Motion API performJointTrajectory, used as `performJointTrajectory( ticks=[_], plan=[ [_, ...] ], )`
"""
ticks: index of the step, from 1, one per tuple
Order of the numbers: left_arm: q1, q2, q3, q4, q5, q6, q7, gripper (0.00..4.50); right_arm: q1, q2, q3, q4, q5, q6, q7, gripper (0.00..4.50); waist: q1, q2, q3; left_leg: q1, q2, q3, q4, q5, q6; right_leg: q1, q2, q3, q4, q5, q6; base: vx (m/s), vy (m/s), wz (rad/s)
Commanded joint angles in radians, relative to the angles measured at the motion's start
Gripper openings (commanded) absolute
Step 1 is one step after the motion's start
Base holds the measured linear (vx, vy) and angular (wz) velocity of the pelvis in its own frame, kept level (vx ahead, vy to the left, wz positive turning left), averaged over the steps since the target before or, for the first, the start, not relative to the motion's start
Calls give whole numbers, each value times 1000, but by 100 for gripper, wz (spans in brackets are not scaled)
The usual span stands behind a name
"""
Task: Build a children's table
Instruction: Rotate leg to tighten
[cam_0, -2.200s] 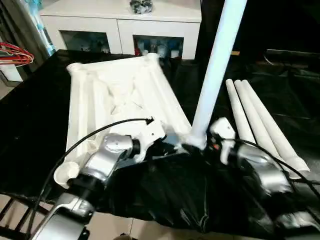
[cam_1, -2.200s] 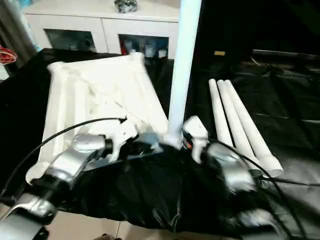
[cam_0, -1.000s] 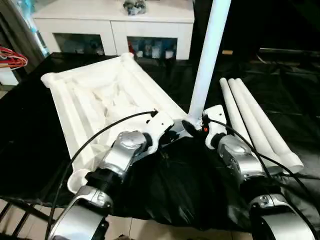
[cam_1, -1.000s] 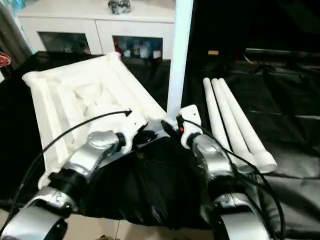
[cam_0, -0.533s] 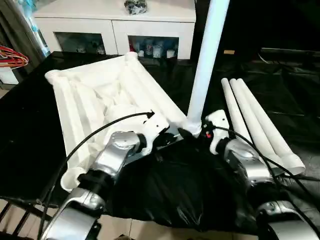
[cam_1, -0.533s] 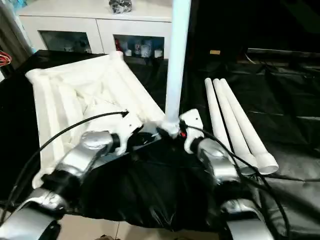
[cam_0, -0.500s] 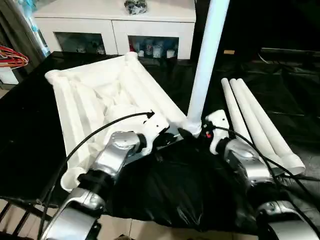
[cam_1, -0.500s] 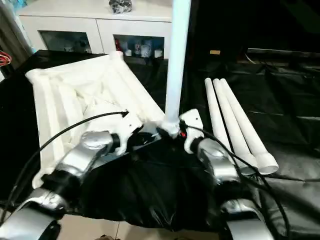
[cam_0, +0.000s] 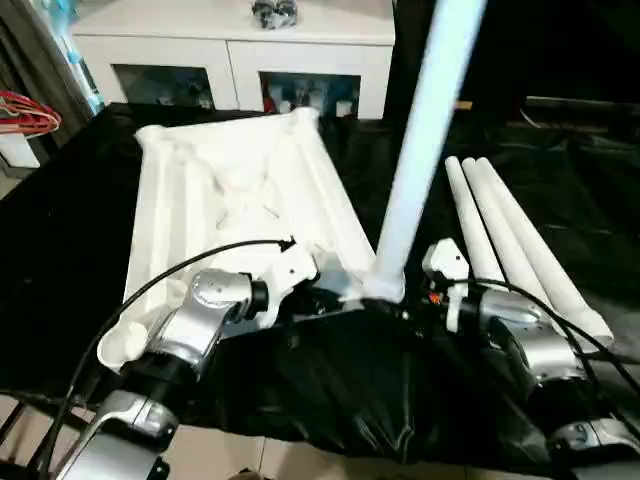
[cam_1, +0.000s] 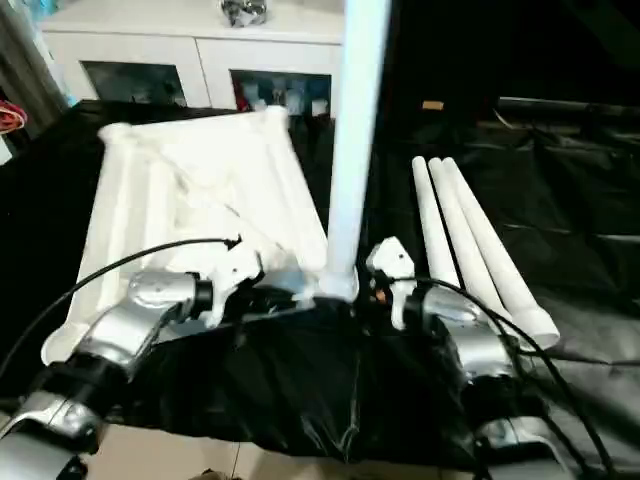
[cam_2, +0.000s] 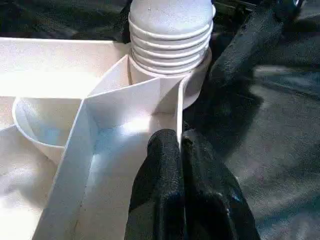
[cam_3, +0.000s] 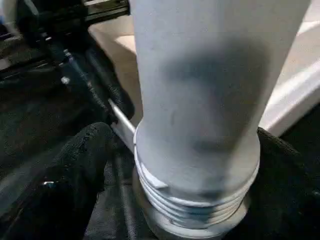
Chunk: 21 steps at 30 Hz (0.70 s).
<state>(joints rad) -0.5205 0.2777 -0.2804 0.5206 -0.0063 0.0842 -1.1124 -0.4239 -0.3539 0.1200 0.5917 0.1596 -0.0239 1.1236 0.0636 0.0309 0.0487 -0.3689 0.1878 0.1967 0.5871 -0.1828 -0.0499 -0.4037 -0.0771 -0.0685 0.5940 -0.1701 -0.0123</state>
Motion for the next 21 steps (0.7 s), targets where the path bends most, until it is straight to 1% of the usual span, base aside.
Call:
performJointTrajectory(
  ticks=[1,2,3,4,5,7,8,11,12,13,14,17,18,19,20,21],
  plan=[
    [-2,-12,-6,-50,-50,-13,-37,0,24,-2,43,-8,-9,26,37,390,4,-16,-58,9,49,-21,-70,-242,72,44,-71,45,-78,-316,-214,0,0,0],
    [-2,-12,-6,-50,-50,-13,-37,0,24,-2,43,-8,-9,26,37,386,5,-16,-58,8,49,-20,-69,-239,72,44,-72,45,-79,-318,-214,0,0,0],
    [5,0,-7,-65,-56,-7,-63,0,37,-23,52,-41,-6,40,70,378,5,-20,-58,7,48,-20,-69,-236,73,45,-71,45,-79,-320,-211,0,0,0],
    [8,6,-7,-71,-58,-6,-73,0,40,-31,54,-51,-6,43,81,369,9,-19,-58,8,50,-21,-69,-232,75,46,-72,46,-77,-323,-207,0,0,0],
    [9,8,-8,-72,-58,-5,-75,0,41,-32,54,-52,-6,43,83,359,10,-17,-58,8,51,-20,-69,-230,77,43,-73,46,-78,-321,-207,0,0,0],
    [17,19,-12,-81,-63,1,-93,0,43,-38,55,-59,-5,46,89,350,10,-17,-59,9,51,-20,-70,-228,75,44,-71,46,-76,-314,-209,0,0,0],
    [20,22,-13,-85,-64,3,-98,0,44,-38,55,-62,-4,49,90,337,9,-17,-57,9,50,-20,-70,-235,74,42,-70,45,-78,-321,-210,0,0,0],
    [23,25,-12,-87,-62,4,-101,0,47,-37,56,-70,-2,57,90,313,10,-17,-57,9,50,-21,-70,-239,68,43,-71,46,-79,-333,-206,0,0,0],
    [23,25,-11,-85,-59,5,-97,0,48,-34,56,-71,-2,58,89,304,11,-16,-58,9,49,-21,-70,-239,66,43,-71,46,-79,-331,-206,0,0,0],
    [21,22,-9,-81,-55,8,-88,0,50,-27,57,-70,-1,59,85,304,12,-14,-58,10,49,-21,-70,-240,65,43,-72,46,-79,-331,-206,0,0,0],
    [21,22,-9,-81,-55,8,-88,0,50,-27,57,-70,-1,59,85,287,12,-15,-57,9,49,-21,-71,-242,64,43,-72,45,-79,-333,-205,0,0,0],
    [7,-7,2,-71,-41,33,-18,0,52,15,44,-58,-3,74,14,281,13,-15,-57,10,49,-21,-71,-247,59,43,-72,46,-80,-336,-204,0,0,0],
    [5,-14,4,-69,-39,36,-5,0,50,22,41,-54,-3,78,-2,276,10,-17,-54,10,48,-24,-73,-260,51,43,-73,45,-83,-372,-193,0,0,0],
    [2,-20,7,-66,-38,40,8,0,47,30,37,-47,-7,80,-23,276,8,-17,-54,10,47,-25,-74,-264,49,44,-73,45,-85,-384,-189,0,0,0],
    [-11,-48,17,-51,-27,53,69,0,29,66,19,-10,-25,76,-125,275,1,-15,-53,12,47,-24,-75,-273,37,37,-72,46,-86,-392,-190,0,0,0],
    [-28,-77,23,-34,-16,68,124,0,6,100,3,34,-44,68,-223,275,-3,-15,-51,14,45,-25,-75,-286,32,36,-72,45,-90,-411,-187,0,0,0]
  ],
)
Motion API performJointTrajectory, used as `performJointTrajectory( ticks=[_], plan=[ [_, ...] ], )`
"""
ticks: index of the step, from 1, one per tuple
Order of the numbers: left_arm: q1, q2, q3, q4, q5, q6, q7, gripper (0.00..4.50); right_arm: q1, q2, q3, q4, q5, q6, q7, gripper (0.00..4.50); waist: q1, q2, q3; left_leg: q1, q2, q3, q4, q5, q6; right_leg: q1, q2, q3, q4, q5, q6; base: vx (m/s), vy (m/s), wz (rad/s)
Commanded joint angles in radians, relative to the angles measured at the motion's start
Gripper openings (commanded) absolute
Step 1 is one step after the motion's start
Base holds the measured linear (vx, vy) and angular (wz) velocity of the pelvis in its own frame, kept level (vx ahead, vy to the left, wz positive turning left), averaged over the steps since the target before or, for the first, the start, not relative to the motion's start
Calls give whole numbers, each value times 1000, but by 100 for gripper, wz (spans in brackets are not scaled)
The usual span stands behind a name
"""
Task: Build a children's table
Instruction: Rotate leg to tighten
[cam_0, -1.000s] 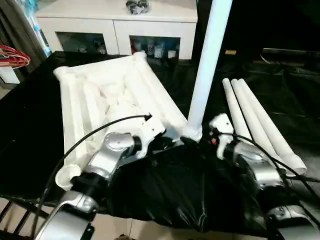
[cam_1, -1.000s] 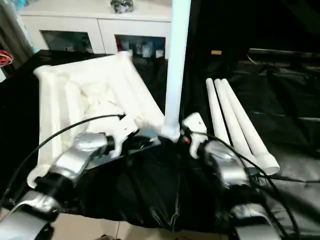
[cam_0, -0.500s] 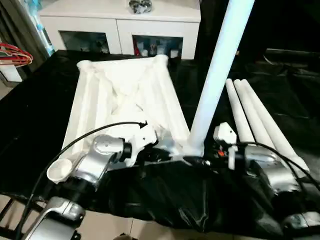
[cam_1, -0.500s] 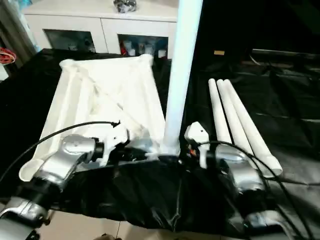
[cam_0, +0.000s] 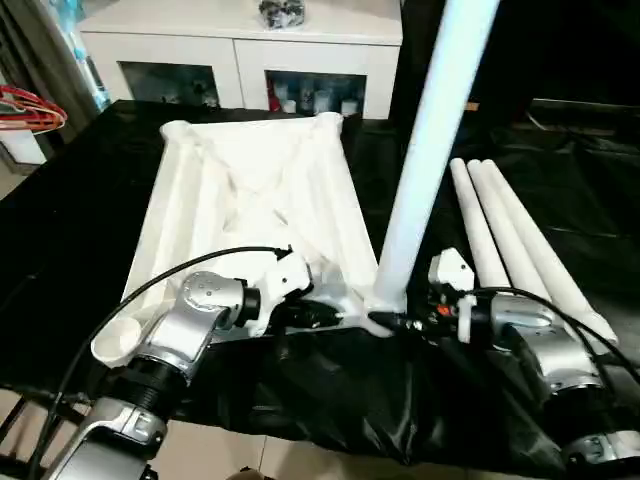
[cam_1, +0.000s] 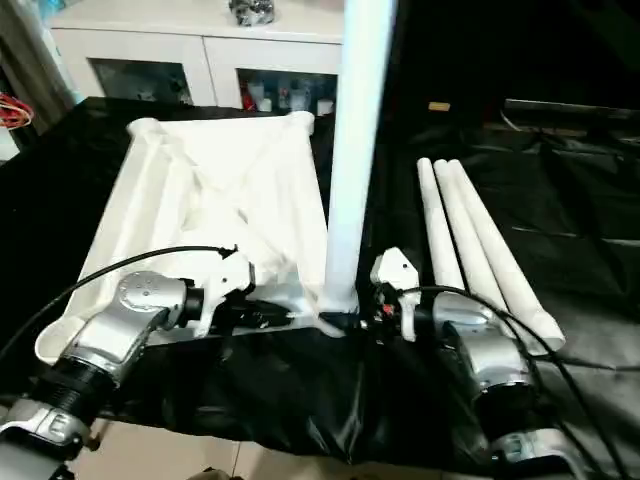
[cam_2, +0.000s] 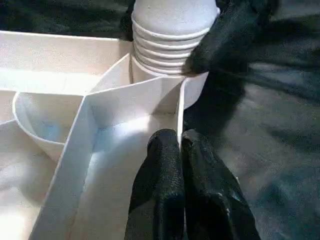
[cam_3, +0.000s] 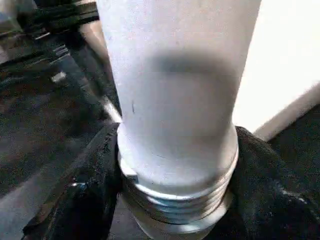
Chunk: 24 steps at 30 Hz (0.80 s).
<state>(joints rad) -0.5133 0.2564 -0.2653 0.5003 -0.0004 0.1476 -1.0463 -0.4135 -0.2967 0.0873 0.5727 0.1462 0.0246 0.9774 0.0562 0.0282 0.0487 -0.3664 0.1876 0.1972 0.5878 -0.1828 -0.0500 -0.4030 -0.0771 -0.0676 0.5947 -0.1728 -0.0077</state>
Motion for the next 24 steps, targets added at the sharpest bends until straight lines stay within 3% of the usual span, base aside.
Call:
performJointTrajectory(
  ticks=[1,2,4,8,12,13,14,21,24],
  plan=[
    [-46,-74,11,-2,-14,14,93,0,-20,64,25,83,-42,14,-140,275,-3,-15,-52,9,41,-28,-75,-294,22,40,-74,41,-93,-446,-181,0,0,0],
    [-62,-98,14,17,-2,13,139,0,-42,92,8,119,-47,16,-211,275,-6,-14,-51,8,41,-29,-75,-296,17,40,-75,40,-93,-463,-175,0,0,0],
    [-90,-140,21,48,12,24,215,0,-78,138,-19,174,-50,15,-322,274,-15,-13,-49,18,36,-29,-70,-327,16,29,-73,39,-108,-537,-148,0,0,0],
    [-133,-202,28,100,36,39,335,0,-145,207,-57,271,-71,-10,-543,274,-22,-11,-51,14,37,-31,-72,-324,16,29,-71,38,-108,-520,-142,0,0,0],
    [-135,-203,10,106,64,19,338,0,-170,246,-81,310,-67,-60,-592,274,-19,-8,-57,7,39,-30,-74,-304,28,35,-74,41,-99,-414,-170,0,0,0],
    [-134,-200,5,105,70,14,333,0,-174,252,-88,317,-63,-71,-593,330,-17,-7,-59,7,39,-28,-73,-291,34,37,-72,41,-94,-377,-182,0,0,0],
    [-125,-190,3,94,65,-7,309,0,-176,256,-104,314,-43,-78,-570,344,-17,-7,-59,7,40,-27,-73,-287,37,37,-71,42,-92,-358,-189,0,0,0],
    [-100,-154,6,71,38,-51,249,0,-172,211,-101,298,-46,-124,-506,389,-3,-6,-67,4,44,-21,-66,-193,76,47,-72,44,-69,-179,-249,0,0,0],
    [-83,-133,6,51,28,-65,211,0,-161,170,-97,284,-54,-141,-463,423,3,-9,-67,4,46,-21,-66,-182,81,49,-74,44,-66,-165,-257,0,0,0]
  ],
)
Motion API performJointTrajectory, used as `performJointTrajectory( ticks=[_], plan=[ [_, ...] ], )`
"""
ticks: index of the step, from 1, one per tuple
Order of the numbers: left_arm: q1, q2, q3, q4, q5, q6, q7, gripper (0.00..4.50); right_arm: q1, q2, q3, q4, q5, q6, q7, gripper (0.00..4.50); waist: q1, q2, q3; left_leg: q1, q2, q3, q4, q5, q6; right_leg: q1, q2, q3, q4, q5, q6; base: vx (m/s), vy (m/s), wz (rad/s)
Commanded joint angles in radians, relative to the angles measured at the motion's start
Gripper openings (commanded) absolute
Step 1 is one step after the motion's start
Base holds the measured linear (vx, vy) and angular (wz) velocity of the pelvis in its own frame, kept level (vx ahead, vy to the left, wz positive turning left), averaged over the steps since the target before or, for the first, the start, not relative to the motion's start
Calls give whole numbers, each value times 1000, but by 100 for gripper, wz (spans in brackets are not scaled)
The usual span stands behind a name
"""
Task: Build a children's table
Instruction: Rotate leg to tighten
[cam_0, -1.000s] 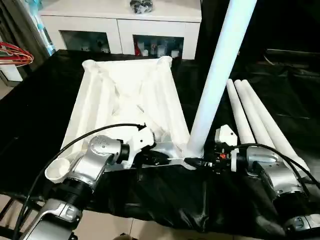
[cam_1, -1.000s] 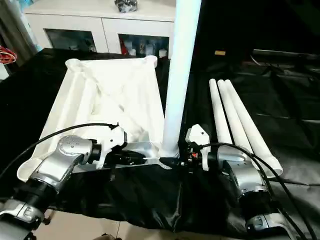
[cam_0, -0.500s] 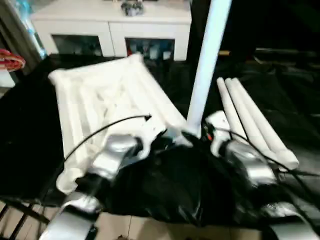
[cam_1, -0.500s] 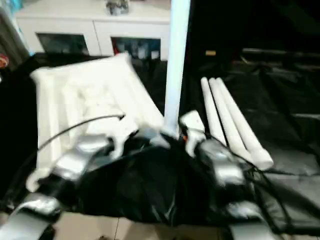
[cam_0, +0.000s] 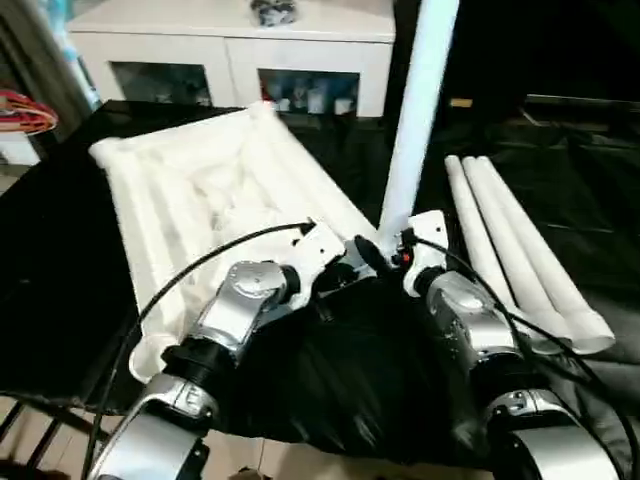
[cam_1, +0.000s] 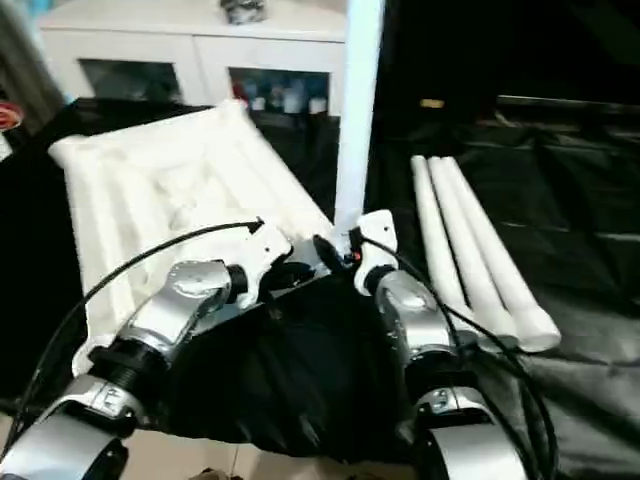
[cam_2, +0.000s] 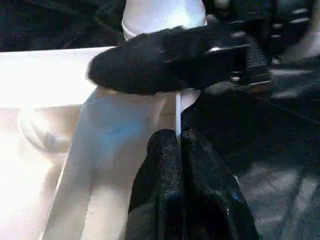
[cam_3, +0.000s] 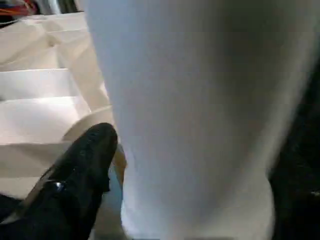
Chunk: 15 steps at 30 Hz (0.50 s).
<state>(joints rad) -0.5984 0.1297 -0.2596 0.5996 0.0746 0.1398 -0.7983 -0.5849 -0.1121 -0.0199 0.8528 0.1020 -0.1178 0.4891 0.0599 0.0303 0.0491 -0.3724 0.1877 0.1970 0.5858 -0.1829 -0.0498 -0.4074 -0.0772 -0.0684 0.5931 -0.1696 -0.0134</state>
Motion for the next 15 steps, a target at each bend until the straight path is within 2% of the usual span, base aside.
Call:
performJointTrajectory(
  ticks=[1,3,7,8,10,11,15],
  plan=[
    [8,0,2,-57,-54,-55,-49,0,16,-30,14,-4,-17,-1,42,429,1,-10,-65,11,45,-18,-63,-185,83,51,-72,45,-67,-179,-249,0,0,0],
    [17,10,4,-72,-63,-51,-71,0,28,-56,25,-21,-26,-3,78,432,4,-12,-65,9,45,-18,-63,-185,82,53,-72,45,-66,-190,-245,0,0,0],
    [43,43,1,-106,-87,-66,-153,0,79,-117,53,-106,15,32,277,432,5,-12,-63,10,46,-19,-64,-207,82,52,-73,45,-71,-238,-228,0,0,0],
    [43,43,1,-106,-87,-66,-153,0,79,-117,53,-106,15,32,277,432,5,-14,-61,9,45,-19,-64,-213,86,54,-71,45,-73,-244,-225,0,0,0],
    [57,69,-8,-126,-100,-61,-210,0,109,-153,73,-159,49,56,397,432,9,-10,-62,9,47,-19,-64,-213,87,52,-71,44,-71,-249,-225,0,0,0],
    [58,71,-9,-127,-101,-61,-214,0,111,-155,74,-162,51,57,405,432,11,-12,-61,7,48,-19,-64,-215,90,54,-70,43,-73,-255,-222,0,0,0],
    [71,107,-20,-144,-108,-54,-285,0,143,-199,104,-216,75,84,530,432,13,-9,-61,9,50,-19,-65,-218,85,50,-70,43,-72,-262,-226,0,0,0]
  ],
)
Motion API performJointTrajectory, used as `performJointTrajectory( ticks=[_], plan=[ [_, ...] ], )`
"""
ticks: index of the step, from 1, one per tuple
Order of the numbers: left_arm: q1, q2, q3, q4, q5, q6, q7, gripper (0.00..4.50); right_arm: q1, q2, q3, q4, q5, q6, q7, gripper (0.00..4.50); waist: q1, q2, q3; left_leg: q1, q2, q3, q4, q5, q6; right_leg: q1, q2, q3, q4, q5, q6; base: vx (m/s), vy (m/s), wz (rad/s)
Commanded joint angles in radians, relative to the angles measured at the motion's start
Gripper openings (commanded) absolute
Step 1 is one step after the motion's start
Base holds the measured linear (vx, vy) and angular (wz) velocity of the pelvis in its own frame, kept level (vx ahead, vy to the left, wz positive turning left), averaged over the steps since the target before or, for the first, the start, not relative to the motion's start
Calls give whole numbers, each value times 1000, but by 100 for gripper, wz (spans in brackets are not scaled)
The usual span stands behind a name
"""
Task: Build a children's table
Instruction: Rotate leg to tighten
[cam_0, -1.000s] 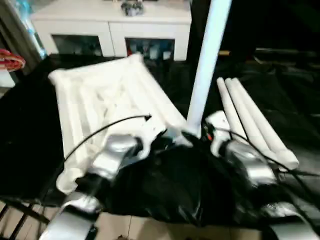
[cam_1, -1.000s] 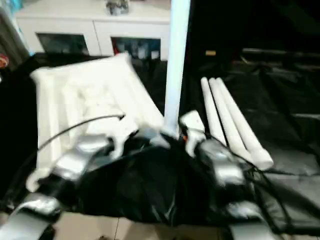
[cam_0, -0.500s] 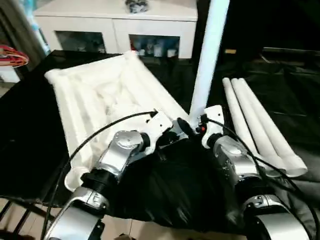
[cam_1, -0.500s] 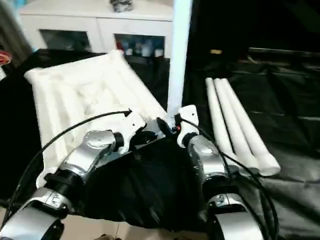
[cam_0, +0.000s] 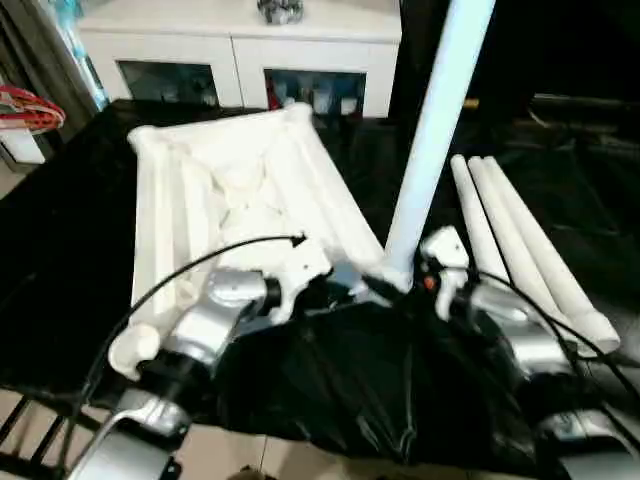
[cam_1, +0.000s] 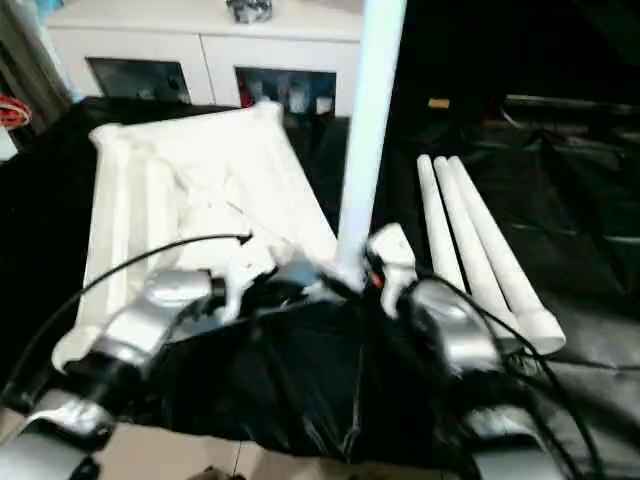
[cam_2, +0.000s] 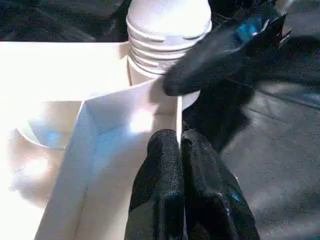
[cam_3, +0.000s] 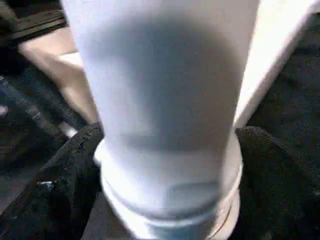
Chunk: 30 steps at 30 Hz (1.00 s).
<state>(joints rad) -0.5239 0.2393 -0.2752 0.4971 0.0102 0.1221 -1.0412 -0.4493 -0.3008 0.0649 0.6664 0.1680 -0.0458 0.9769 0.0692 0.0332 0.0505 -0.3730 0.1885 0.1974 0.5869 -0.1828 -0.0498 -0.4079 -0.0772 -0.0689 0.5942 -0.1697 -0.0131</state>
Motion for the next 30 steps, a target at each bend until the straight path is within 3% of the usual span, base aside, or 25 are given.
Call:
performJointTrajectory(
  ticks=[1,10,19,24,28,30],
  plan=[
    [-3,-3,-5,-41,-43,-37,-42,0,8,-10,20,-30,9,12,42,432,4,-12,-62,9,49,-19,-66,-220,83,50,-70,43,-74,-268,-226,0,0,0],
    [10,51,-29,-74,-60,-13,-156,0,32,-33,54,-79,6,37,126,380,12,-13,-64,12,49,-19,-65,-196,78,49,-70,44,-69,-242,-231,0,0,0],
    [10,52,-27,-73,-62,-9,-153,0,43,-29,59,-94,14,55,152,326,6,-14,-63,10,47,-19,-65,-201,74,50,-70,44,-72,-276,-218,0,0,0],
    [-18,-9,-9,-27,-31,-8,-9,0,30,30,29,-48,-7,46,5,298,6,-16,-63,12,47,-20,-65,-200,72,49,-71,45,-72,-268,-220,0,0,0],
    [-63,-88,0,36,13,4,153,0,-35,122,-12,78,-60,27,-269,281,-12,-17,-58,15,40,-25,-69,-248,29,47,-74,42,-87,-397,-185,0,0,0],
    [-81,-116,4,59,23,9,205,0,-49,153,-17,99,-66,27,-324,278,-18,-18,-57,17,39,-26,-69,-269,27,44,-74,42,-93,-434,-170,0,0,0]
  ],
)
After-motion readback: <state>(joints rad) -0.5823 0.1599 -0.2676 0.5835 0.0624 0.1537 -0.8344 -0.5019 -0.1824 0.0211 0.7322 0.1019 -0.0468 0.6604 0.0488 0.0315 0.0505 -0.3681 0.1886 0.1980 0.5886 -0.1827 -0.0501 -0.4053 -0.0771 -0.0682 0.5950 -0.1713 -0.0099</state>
